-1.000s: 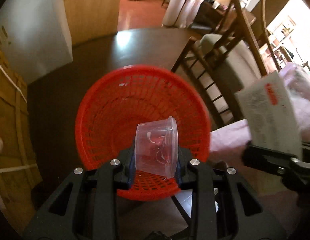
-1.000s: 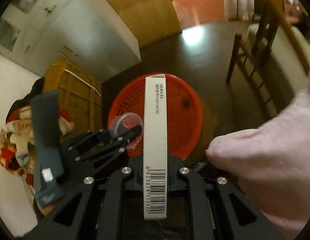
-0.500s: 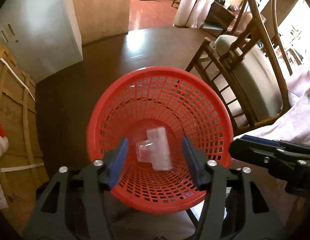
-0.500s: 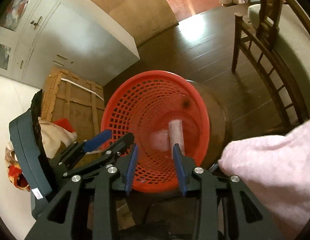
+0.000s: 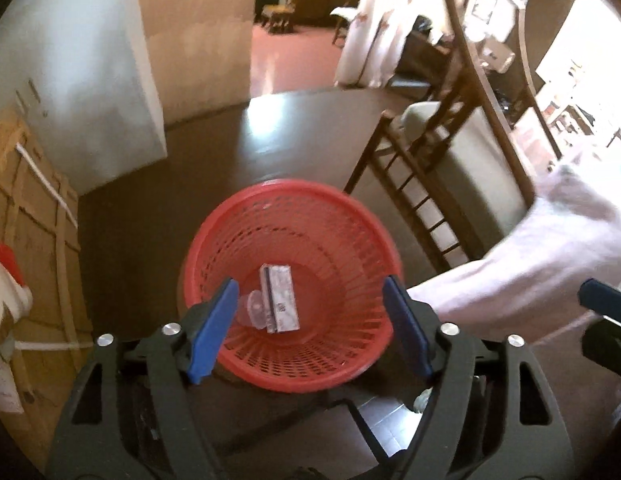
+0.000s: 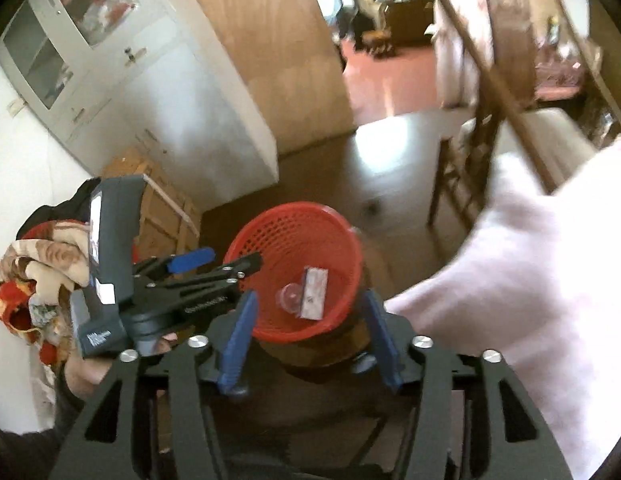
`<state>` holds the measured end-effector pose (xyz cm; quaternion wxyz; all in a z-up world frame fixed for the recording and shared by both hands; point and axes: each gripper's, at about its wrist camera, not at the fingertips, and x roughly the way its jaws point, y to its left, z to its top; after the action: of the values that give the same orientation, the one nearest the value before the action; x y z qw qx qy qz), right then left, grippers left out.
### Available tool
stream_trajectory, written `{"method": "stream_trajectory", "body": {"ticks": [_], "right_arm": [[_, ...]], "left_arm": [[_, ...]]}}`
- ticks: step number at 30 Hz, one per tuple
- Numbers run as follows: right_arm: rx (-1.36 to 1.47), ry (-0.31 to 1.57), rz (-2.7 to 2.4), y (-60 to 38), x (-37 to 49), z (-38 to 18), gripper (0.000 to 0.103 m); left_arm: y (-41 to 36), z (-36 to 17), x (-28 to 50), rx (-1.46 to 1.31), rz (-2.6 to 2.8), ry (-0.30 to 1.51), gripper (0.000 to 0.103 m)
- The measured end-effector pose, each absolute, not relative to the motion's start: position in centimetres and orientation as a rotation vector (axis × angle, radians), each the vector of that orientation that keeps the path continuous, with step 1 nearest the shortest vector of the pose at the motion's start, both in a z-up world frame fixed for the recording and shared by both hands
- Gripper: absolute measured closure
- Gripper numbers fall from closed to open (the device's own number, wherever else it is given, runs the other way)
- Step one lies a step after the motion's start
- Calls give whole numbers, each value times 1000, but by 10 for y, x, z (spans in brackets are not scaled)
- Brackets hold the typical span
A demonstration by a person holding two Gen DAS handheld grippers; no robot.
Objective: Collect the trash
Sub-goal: 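Swing both tools back toward the table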
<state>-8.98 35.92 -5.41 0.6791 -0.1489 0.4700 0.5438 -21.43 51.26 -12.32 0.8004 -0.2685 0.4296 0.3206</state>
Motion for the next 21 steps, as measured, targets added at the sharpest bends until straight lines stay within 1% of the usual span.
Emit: {"method": "stream_trajectory", "body": {"ticks": [4,6,8,11,15,21], "right_arm": [[-306,971,1109,307,-79,-32,37],[-297,935,1039,281,-73,-24,30],[-279,896,971,251,-66,-17,26],[-240,828,834,193,-53,-6,16],[-192,821,684,125,-34,-3,12],[-62,852,487,29,-10,-13,11]], "left_arm": [[484,-95,-207,-533,639,864,19],[465,-82,-198,-504,599,847,15],[447,-73,-188,-484,552,840,14],[417,-62,-166,-463,481,836,14],[368,-47,-134,-392,364,830,14],[291,-34,-88,-292,201,853,11]]}}
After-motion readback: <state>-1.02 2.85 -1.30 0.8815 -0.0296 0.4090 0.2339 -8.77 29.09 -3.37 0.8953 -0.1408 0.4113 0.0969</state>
